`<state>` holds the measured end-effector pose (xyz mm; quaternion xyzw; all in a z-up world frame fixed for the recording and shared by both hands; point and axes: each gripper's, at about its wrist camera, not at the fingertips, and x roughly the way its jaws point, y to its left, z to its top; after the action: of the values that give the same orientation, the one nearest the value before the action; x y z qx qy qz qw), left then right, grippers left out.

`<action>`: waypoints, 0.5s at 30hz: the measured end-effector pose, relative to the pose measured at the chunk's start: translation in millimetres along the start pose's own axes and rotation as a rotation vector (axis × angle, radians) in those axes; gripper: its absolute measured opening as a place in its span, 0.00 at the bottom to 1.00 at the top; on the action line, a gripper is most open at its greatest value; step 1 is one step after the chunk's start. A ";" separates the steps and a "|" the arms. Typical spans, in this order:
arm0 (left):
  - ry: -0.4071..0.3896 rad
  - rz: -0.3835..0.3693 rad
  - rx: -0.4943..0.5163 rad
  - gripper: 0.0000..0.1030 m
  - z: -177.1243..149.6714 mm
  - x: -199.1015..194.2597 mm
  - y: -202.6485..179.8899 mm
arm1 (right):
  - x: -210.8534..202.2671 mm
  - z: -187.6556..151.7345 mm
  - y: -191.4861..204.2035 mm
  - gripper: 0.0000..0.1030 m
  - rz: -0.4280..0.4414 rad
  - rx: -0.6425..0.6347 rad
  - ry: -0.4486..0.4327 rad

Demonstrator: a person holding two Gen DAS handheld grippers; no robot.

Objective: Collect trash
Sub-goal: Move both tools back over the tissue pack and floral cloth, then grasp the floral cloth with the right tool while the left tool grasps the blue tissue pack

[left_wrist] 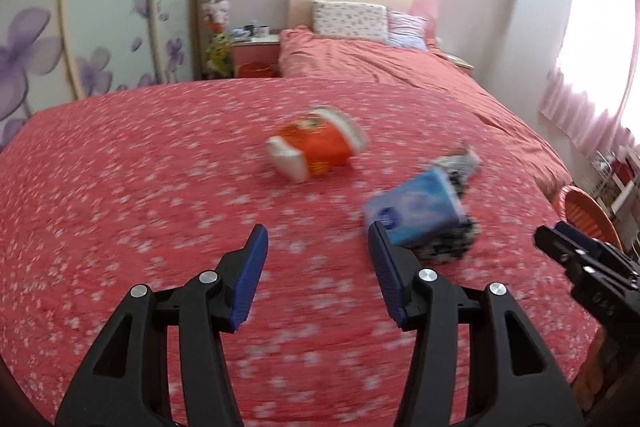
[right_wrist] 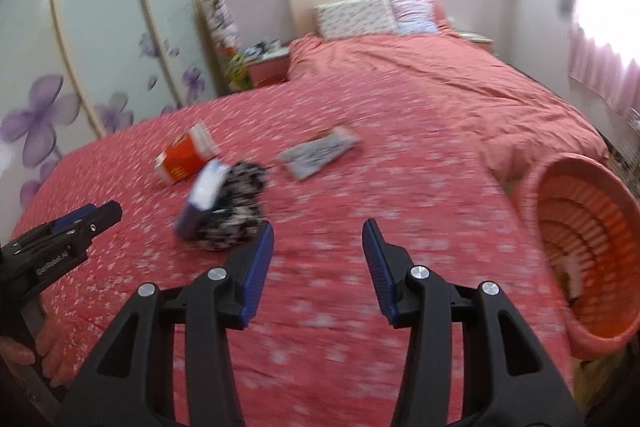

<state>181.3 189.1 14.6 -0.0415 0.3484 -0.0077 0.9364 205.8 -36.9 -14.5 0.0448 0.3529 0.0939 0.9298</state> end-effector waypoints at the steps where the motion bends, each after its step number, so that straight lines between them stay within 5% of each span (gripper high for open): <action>1: 0.001 0.005 -0.010 0.51 -0.9 -0.5 8.0 | 4.4 0.8 6.3 0.45 0.002 -0.007 0.009; 15: 0.039 0.000 -0.077 0.51 -14.2 5.7 54.6 | 60.3 9.3 39.3 0.44 0.044 0.008 0.154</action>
<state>175.6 242.2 -4.4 -0.0774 0.3668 0.0050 0.9271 250.5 13.9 -40.7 0.0491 0.4225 0.1162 0.8975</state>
